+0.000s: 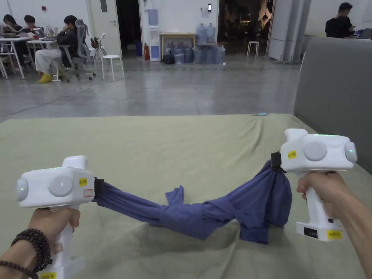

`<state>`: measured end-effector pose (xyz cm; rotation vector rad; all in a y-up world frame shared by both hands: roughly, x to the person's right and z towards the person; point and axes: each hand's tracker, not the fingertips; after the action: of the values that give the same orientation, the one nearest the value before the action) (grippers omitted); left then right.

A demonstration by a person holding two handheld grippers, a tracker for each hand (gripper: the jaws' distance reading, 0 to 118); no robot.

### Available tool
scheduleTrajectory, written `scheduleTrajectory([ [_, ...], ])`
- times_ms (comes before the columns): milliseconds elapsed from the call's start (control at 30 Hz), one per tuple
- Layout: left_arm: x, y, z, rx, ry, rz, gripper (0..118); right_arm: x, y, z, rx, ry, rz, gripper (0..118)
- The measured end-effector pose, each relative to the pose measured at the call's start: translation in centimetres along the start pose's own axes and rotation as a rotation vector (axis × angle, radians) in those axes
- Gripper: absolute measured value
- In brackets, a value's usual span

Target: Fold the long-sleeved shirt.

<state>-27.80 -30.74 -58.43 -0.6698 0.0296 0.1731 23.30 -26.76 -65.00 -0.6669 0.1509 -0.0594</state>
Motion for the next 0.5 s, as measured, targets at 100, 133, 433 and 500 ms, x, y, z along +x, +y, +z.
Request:
scheduleTrajectory([
  [100,-0.7,-4.0,3.2,-0.001,-0.030,-0.008,0,-0.3,-5.0,3.0,0.004,-0.002,0.016,1],
  [133,-0.9,-5.9,4.5,-0.002,-0.030,-0.016,0,-0.3,-7.3,4.0,-0.003,-0.028,0.026,1],
  [433,-3.0,-19.8,7.7,-0.119,-0.034,-0.108,0,2.3,-23.7,3.9,-0.284,-0.090,0.001,1],
  [500,-3.7,-21.6,6.5,-0.141,-0.041,-0.097,0,2.5,-25.2,2.9,-0.306,-0.080,0.024,1],
])
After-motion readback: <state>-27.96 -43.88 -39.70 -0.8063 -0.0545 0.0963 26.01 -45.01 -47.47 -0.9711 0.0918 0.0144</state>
